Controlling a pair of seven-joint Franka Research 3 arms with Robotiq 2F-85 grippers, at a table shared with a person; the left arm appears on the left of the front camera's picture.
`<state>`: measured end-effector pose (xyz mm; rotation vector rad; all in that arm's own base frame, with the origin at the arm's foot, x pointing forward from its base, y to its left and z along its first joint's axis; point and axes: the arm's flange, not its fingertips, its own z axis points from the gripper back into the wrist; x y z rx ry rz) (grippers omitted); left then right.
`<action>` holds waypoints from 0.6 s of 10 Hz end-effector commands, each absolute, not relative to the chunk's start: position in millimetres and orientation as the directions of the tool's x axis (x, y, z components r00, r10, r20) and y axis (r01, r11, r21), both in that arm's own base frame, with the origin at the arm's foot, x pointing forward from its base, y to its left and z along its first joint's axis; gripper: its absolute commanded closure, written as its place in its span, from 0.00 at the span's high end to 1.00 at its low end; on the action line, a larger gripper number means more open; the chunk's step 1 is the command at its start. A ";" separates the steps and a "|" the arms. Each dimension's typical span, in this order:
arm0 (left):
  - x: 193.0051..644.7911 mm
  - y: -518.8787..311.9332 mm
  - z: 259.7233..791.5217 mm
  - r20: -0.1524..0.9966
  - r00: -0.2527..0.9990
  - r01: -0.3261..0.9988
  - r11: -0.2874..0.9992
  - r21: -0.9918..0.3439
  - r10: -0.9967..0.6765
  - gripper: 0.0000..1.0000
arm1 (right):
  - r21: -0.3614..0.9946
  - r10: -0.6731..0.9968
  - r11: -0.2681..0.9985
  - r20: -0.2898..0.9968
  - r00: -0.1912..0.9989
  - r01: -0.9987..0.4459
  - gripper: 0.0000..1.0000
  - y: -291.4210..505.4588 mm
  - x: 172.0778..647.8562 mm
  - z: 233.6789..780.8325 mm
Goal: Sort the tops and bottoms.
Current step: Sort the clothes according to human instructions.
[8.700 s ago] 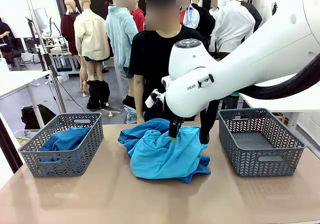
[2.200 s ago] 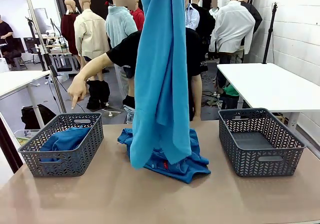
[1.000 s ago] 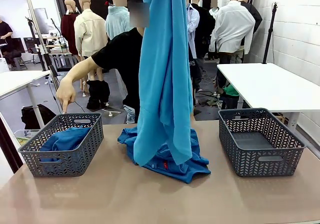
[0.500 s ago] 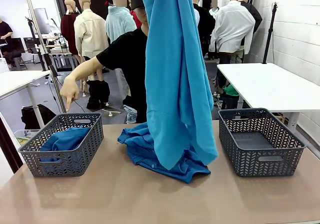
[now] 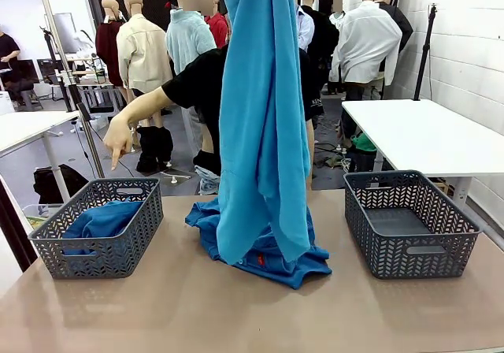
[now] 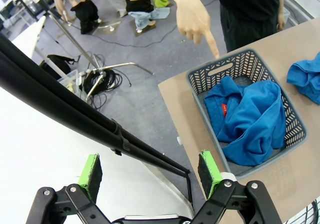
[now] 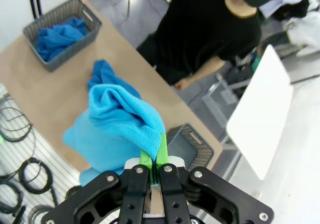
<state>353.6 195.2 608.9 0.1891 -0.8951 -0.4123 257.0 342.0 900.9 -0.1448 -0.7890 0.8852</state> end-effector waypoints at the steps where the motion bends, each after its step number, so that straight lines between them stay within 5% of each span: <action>1: 353.6 196.9 610.2 0.704 0.566 0.274 0.903 0.330 -0.429 1.00 | -0.478 0.751 0.600 0.613 0.245 -0.641 0.00 404.9 278.0 949.0; 6: 353.6 196.9 610.2 0.704 0.566 0.274 0.903 0.330 -0.429 1.00 | -0.474 0.710 0.601 0.686 0.158 -0.644 0.00 588.6 318.4 1041.6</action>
